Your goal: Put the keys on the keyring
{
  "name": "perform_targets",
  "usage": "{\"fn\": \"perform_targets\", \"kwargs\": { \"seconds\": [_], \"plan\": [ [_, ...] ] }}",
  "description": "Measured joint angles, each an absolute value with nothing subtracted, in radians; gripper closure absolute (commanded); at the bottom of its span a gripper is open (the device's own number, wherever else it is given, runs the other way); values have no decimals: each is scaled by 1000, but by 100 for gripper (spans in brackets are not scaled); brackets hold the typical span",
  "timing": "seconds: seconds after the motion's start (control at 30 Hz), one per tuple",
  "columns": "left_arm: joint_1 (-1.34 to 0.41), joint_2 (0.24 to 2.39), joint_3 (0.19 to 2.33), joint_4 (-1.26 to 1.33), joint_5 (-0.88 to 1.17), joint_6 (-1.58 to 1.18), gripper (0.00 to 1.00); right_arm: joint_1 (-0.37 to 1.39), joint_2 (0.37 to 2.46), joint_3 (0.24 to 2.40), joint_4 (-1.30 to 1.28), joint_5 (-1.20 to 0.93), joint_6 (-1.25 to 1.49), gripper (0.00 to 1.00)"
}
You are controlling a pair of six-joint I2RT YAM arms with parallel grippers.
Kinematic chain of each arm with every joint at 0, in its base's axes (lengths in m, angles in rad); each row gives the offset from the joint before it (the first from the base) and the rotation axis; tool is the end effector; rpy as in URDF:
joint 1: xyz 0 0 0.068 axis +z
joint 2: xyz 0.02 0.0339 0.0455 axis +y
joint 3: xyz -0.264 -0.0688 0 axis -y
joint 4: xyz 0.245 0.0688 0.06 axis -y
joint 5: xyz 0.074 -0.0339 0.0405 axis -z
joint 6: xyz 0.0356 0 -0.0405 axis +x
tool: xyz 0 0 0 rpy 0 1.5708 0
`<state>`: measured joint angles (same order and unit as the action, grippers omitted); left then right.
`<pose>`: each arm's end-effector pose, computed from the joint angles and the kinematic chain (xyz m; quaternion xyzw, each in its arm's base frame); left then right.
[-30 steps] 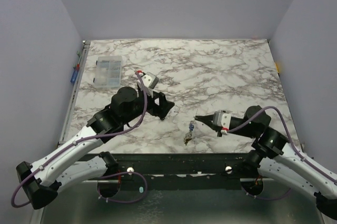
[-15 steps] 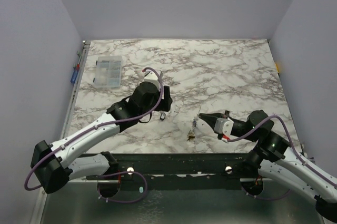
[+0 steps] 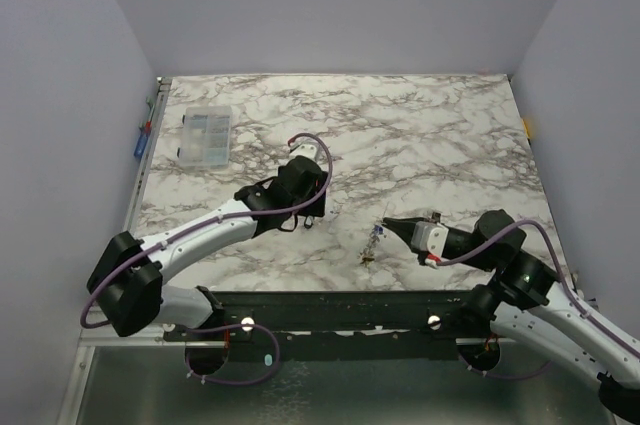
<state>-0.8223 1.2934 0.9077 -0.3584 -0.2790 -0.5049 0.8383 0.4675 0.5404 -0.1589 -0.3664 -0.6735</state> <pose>0.1956 -0.1962 0.2575 0.0882 0.9043 -0.1447 0.3918 0.0782 0.1060 0.3009 -0.5866 0.4427 0.1885 0.6514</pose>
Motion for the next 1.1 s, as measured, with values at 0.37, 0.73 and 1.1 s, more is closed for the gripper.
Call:
{"fn": "perform_targets", "kwargs": {
  "seconds": [0.37,0.73,1.1],
  "plan": [
    [-795,1464,899,-339,-254,-512,32,838,433,564,-218,-361,-617,99],
    [-778,1601,892,-326,-166,-540,62,838,427,567,-239,-357,-592,99],
    [-775,1623,920,-327,-167,-555,100,838,422,567,-245,-354,-583,99]
  ]
}}
